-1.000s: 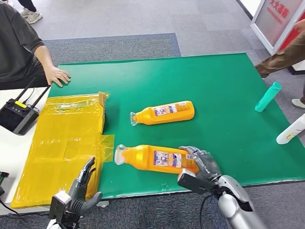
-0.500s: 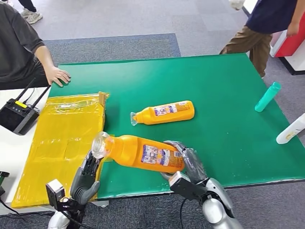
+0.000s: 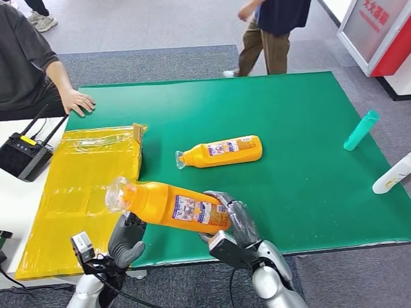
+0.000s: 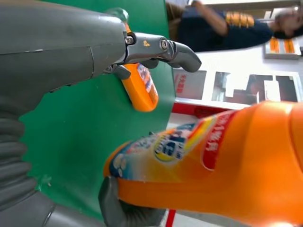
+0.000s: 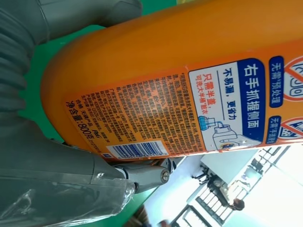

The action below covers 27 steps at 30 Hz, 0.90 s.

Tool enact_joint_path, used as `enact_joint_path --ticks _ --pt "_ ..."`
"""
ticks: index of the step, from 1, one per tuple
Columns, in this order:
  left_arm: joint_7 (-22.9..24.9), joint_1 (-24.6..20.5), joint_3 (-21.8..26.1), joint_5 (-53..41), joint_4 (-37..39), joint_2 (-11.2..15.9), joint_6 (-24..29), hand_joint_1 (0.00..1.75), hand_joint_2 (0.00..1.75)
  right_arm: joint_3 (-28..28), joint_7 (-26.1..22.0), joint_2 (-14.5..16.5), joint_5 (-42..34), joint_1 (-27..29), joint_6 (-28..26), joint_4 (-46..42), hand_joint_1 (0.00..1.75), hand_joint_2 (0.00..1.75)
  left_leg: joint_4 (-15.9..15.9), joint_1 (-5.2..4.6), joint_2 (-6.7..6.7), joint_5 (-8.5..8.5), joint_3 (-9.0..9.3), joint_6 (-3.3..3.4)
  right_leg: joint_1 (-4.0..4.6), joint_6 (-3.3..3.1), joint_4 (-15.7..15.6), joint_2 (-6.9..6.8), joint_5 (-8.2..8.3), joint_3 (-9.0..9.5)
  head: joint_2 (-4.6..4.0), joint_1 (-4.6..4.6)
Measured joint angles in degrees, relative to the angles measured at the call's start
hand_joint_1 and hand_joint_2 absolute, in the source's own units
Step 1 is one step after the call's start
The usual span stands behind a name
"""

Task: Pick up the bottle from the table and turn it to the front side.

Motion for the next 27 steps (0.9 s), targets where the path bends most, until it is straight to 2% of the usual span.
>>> enact_joint_path --ticks 18,19,20,22,23,24,27 --pt "0.00 -0.82 -2.09 1.71 -4.44 -0.11 0.79 0.01 1.75 3.64 -0.42 1.07 1.74 -1.04 -2.47 6.85 1.75 1.75 0.00 0.00 0.00 0.00 0.00 0.00 0.00 0.00 0.00 0.00 0.00 0.00 0.00 0.00" --pt "0.00 -0.79 -2.30 1.40 -4.84 -0.11 1.13 0.12 1.75 3.81 -0.44 1.07 1.68 -1.05 -2.46 7.05 1.75 1.75 0.00 0.00 0.00 0.00 0.00 0.00 0.00 0.00 0.00 0.00 0.00 0.00 0.00 0.00" --pt "0.00 -0.77 -2.55 1.08 -5.20 -0.10 1.46 0.31 1.75 4.00 -0.48 1.07 1.62 -1.06 -2.45 7.22 1.75 1.75 0.00 0.00 0.00 0.00 0.00 0.00 0.00 0.00 0.00 0.00 0.00 0.00 0.00 0.00" --pt "0.00 -0.73 -3.16 0.42 -5.85 -0.07 2.06 1.17 1.75 4.39 -0.56 1.07 1.54 -1.07 -2.42 7.52 1.75 1.75 0.00 0.00 0.00 0.00 0.00 0.00 0.00 0.00 0.00 0.00 0.00 0.00 0.00 0.00" --pt "0.00 -0.71 -3.45 0.06 -6.14 -0.05 2.42 1.50 1.75 4.56 -0.59 1.07 1.50 -1.09 -2.41 7.66 1.75 1.75 0.00 0.00 0.00 0.00 0.00 0.00 0.00 0.00 0.00 0.00 0.00 0.00 0.00 -0.01" --pt "0.00 -0.69 -3.79 -0.32 -6.45 -0.02 2.90 1.75 1.75 4.71 -0.61 1.07 1.46 -1.12 -2.40 7.78 1.75 1.75 0.00 0.00 0.00 0.00 0.00 0.00 0.00 0.00 0.00 0.00 0.00 0.00 0.00 0.00" --pt "0.00 -0.58 -4.86 -1.59 -7.45 0.15 4.87 1.75 1.75 4.95 -0.63 1.07 1.29 -1.21 -2.40 7.96 1.64 1.75 0.00 0.00 0.00 0.00 0.00 0.00 0.00 0.00 0.00 0.00 0.00 0.00 0.00 0.00"
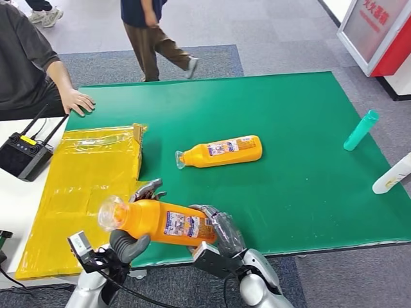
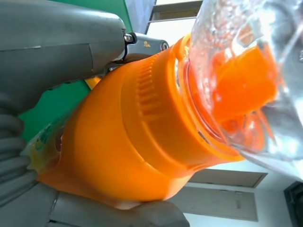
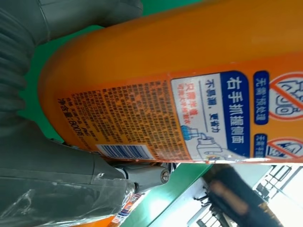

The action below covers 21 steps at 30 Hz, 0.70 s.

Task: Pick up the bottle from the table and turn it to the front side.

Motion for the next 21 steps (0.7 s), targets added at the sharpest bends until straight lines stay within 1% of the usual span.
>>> enact_joint_path --ticks 4,5,7,8,9,12,14,17,19,21 --pt "0.00 0.09 -1.22 -1.37 -0.98 0.30 2.66 1.75 1.75 0.03 0.02 0.00 -0.27 0.00 -0.03 0.01 1.55 1.75 0.00 0.00 0.00 0.00 0.00 0.00 0.00 0.00 0.00 0.00 0.00 0.00 0.00 0.00" --pt "0.00 0.10 -1.43 -1.54 -1.16 0.34 3.07 1.75 1.75 0.07 0.02 0.00 -0.29 0.01 -0.04 0.01 1.22 1.75 0.00 0.00 0.00 0.00 0.00 0.00 0.00 0.00 0.00 0.00 0.00 0.00 0.00 -0.01" --pt "0.00 0.08 -1.74 -1.72 -1.44 0.40 3.56 1.75 1.75 0.25 0.03 0.00 -0.33 0.06 -0.04 0.01 0.42 1.75 0.00 0.00 0.00 0.00 0.00 0.00 0.00 0.00 0.00 0.00 0.00 0.00 0.00 -0.01" --pt "0.00 0.06 -1.87 -1.90 -1.57 0.41 3.92 1.75 1.75 0.34 0.04 0.00 -0.34 0.11 -0.04 0.00 0.07 1.75 0.00 0.00 0.00 0.00 0.00 0.00 0.00 0.00 0.00 0.00 0.00 0.00 0.00 -0.01" --pt "0.00 0.03 -2.01 -2.21 -1.68 0.42 4.49 1.75 1.75 0.43 0.05 0.00 -0.33 0.18 -0.07 -0.01 0.00 1.75 0.00 0.00 0.00 0.00 0.00 0.00 0.00 0.00 0.00 0.00 0.00 0.00 0.00 -0.01" --pt "0.00 -0.05 -2.54 -4.62 -1.91 0.45 7.97 1.75 1.75 0.52 0.22 -0.01 -0.33 0.38 -0.24 -0.06 0.00 1.75 0.00 0.00 0.00 0.00 0.00 0.00 0.00 0.00 0.00 0.00 0.00 0.00 0.00 -0.02" --pt "-0.01 -0.12 -2.83 -7.87 -1.99 0.45 11.85 1.75 1.75 0.40 0.56 -0.07 -0.43 0.53 -0.50 -0.17 0.00 1.75 0.00 0.00 0.00 0.00 0.00 0.00 0.00 0.00 0.00 0.00 0.00 0.00 0.00 0.00" --pt "0.04 0.27 -3.04 -15.77 -2.29 0.58 20.28 1.75 1.75 0.21 0.92 -0.18 -0.56 0.88 -1.26 -1.38 0.00 1.75 0.00 0.00 0.02 0.00 0.00 0.00 -0.01 0.00 0.00 0.03 0.00 -0.04 0.00 -0.01" --pt "0.62 0.80 -3.32 -21.39 -3.27 0.68 27.63 1.75 1.75 0.04 1.23 -0.22 -0.38 1.46 -1.63 -2.63 0.00 1.75 0.00 0.00 0.04 0.00 0.00 0.00 -0.01 0.00 0.00 0.03 0.00 -0.05 0.00 -0.01" --pt "2.66 1.17 -3.58 -27.00 -5.03 0.85 35.01 1.75 1.75 -0.31 1.59 -0.31 -0.03 2.44 -1.86 -3.88 0.00 1.75 0.00 0.00 0.04 -0.01 -0.01 0.00 -0.01 0.00 0.00 0.03 0.00 -0.04 0.00 -0.01"
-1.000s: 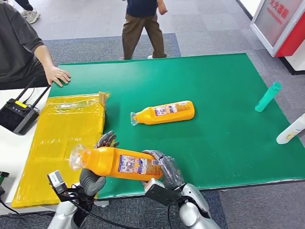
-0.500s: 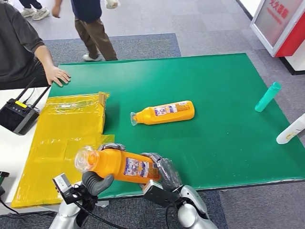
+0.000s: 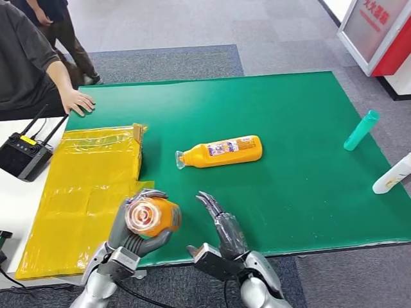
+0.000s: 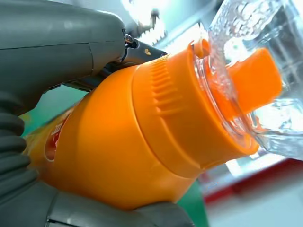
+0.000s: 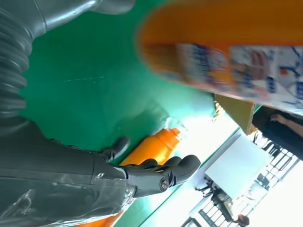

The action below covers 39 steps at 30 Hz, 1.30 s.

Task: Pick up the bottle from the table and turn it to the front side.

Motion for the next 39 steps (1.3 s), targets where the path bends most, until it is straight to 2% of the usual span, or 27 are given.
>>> enact_joint_path --ticks 3,7,10,12,15,23,26,29,35,39 --pt "5.17 0.30 -0.15 -8.64 -3.16 0.61 8.84 1.75 1.75 -0.70 0.54 -0.16 0.67 1.58 -0.23 -1.87 0.00 1.75 0.00 0.00 0.00 -0.01 -0.01 0.00 0.00 -0.01 0.00 0.00 -0.01 0.00 0.00 0.01" --pt "10.68 0.45 -0.12 -17.10 -6.30 1.60 14.89 1.75 1.75 -1.42 1.48 -0.28 1.39 3.08 -0.25 -3.88 0.00 1.75 0.00 0.00 0.00 -0.01 -0.01 0.00 0.01 -0.01 0.00 0.00 -0.01 0.00 0.00 0.01" --pt "18.56 0.44 -0.02 -29.42 -7.72 2.55 19.66 1.75 1.75 -1.73 2.67 -0.30 2.03 4.20 -0.26 -5.46 0.00 1.75 0.00 0.00 0.00 -0.01 0.00 0.00 0.01 -0.01 0.00 0.00 -0.01 0.00 0.00 0.01" --pt "24.70 0.25 0.13 -37.87 -8.23 3.51 20.65 1.75 1.75 -1.92 3.34 -0.32 2.29 4.93 -0.26 -6.41 0.00 1.75 0.00 0.00 0.00 -0.01 0.00 0.00 0.01 -0.01 0.00 0.00 -0.01 0.00 0.00 0.00" --pt "29.43 -0.11 0.41 -43.74 -8.43 4.87 20.52 1.75 1.75 -2.26 3.80 -0.38 2.44 5.79 -0.26 -7.49 0.00 1.75 0.00 0.00 0.00 0.00 0.00 -0.01 0.01 -0.01 0.00 0.00 -0.01 0.00 0.00 0.00" --pt "30.57 -0.62 0.77 -45.06 -8.50 6.44 20.36 1.75 1.75 -2.86 4.06 -0.42 2.51 6.38 -0.26 -8.60 0.00 1.75 0.00 0.00 0.00 0.00 0.00 0.00 0.00 -0.01 0.00 0.00 -0.01 -0.01 0.00 0.01" --pt "34.39 -1.16 0.78 -48.83 -8.40 7.11 17.78 1.75 1.75 -2.95 4.32 -0.43 2.49 6.57 -0.23 -8.85 0.00 1.75 0.00 0.00 0.00 0.00 0.00 0.00 0.00 -0.01 0.00 0.00 -0.01 -0.02 0.00 0.00" --pt "38.63 -2.53 0.92 -52.85 -7.39 8.88 14.45 1.75 1.75 -3.10 4.56 -0.53 2.11 7.07 0.11 -9.25 0.00 1.75 0.00 0.00 0.01 0.01 0.00 -0.02 0.01 -0.02 0.00 0.01 0.00 -0.03 0.00 -0.01" --pt "39.24 -6.84 0.93 -57.03 -0.83 13.75 8.86 1.75 1.75 -3.38 4.16 -0.87 0.46 7.62 1.47 -9.39 0.00 1.75 0.00 0.02 0.01 0.04 0.01 -0.05 0.04 -0.02 0.01 0.01 0.00 -0.03 0.00 0.00" --pt "37.97 -10.09 -0.17 -57.83 5.81 16.21 7.17 1.75 1.75 -3.43 3.63 -0.97 -0.56 7.64 1.89 -9.19 0.00 1.75 0.00 0.02 0.01 0.04 0.00 -0.05 0.03 -0.02 0.01 0.01 0.00 -0.02 0.00 0.00"
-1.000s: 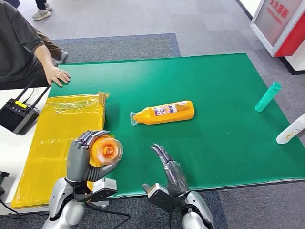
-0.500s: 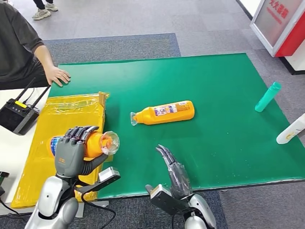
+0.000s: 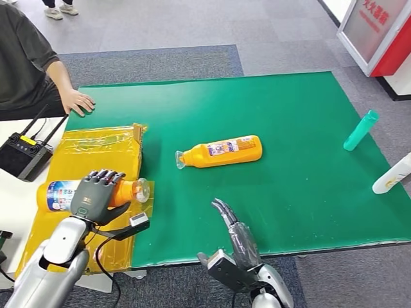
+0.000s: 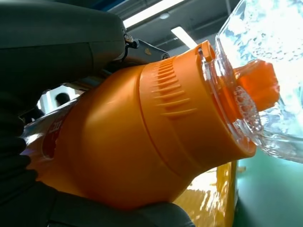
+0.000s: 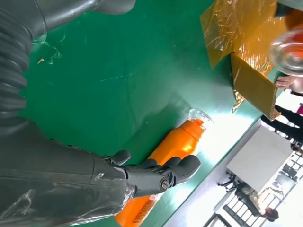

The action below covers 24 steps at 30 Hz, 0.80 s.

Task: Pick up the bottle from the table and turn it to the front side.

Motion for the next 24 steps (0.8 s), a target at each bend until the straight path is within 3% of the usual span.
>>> enact_joint_path --ticks 14,16,17,19,21,24 --pt "-2.07 -4.94 -4.70 -0.04 11.46 2.43 -0.36 1.73 1.75 0.11 -0.63 -0.21 -1.53 0.04 -0.05 0.93 0.00 1.75 0.00 -0.01 0.00 -0.01 -0.01 0.00 0.00 0.00 0.00 0.01 0.00 -0.02 0.00 -0.01" --pt "-2.33 -5.28 -4.98 -0.02 12.17 2.45 -0.63 1.44 1.75 0.23 -0.64 -0.26 -1.61 0.04 -0.08 1.01 0.00 1.75 0.00 -0.01 0.00 -0.01 -0.01 0.00 0.00 0.00 0.00 0.01 0.00 -0.02 0.00 -0.01" --pt "-2.55 -5.48 -5.16 0.02 12.59 2.45 -0.91 1.20 1.75 0.28 -0.63 -0.28 -1.67 0.03 -0.10 1.04 0.00 1.75 0.00 -0.01 0.00 -0.01 -0.01 0.00 0.00 0.00 0.00 0.01 0.00 -0.02 0.00 -0.01" --pt "-2.96 -5.91 -5.64 0.12 13.54 2.43 -1.55 0.47 1.75 0.34 -0.63 -0.30 -1.84 0.05 -0.18 1.10 0.00 1.75 0.00 -0.01 0.00 -0.01 -0.01 0.00 0.00 0.00 0.00 0.01 0.00 -0.02 0.00 -0.01" --pt "-3.04 -6.26 -6.16 0.21 14.50 2.25 -1.88 0.03 1.75 0.35 -0.63 -0.33 -1.96 0.12 -0.30 1.11 0.00 1.75 0.00 -0.01 0.00 -0.01 -0.01 0.00 -0.01 0.00 0.00 0.01 0.00 -0.03 0.00 0.00" --pt "-2.28 -6.82 -6.73 0.44 15.88 1.54 -1.96 0.00 1.75 0.36 -0.62 -0.39 -2.08 0.32 -0.43 1.11 0.00 1.75 0.00 -0.01 0.00 -0.01 -0.01 0.01 -0.02 0.01 0.00 0.01 0.00 -0.02 0.00 0.01"
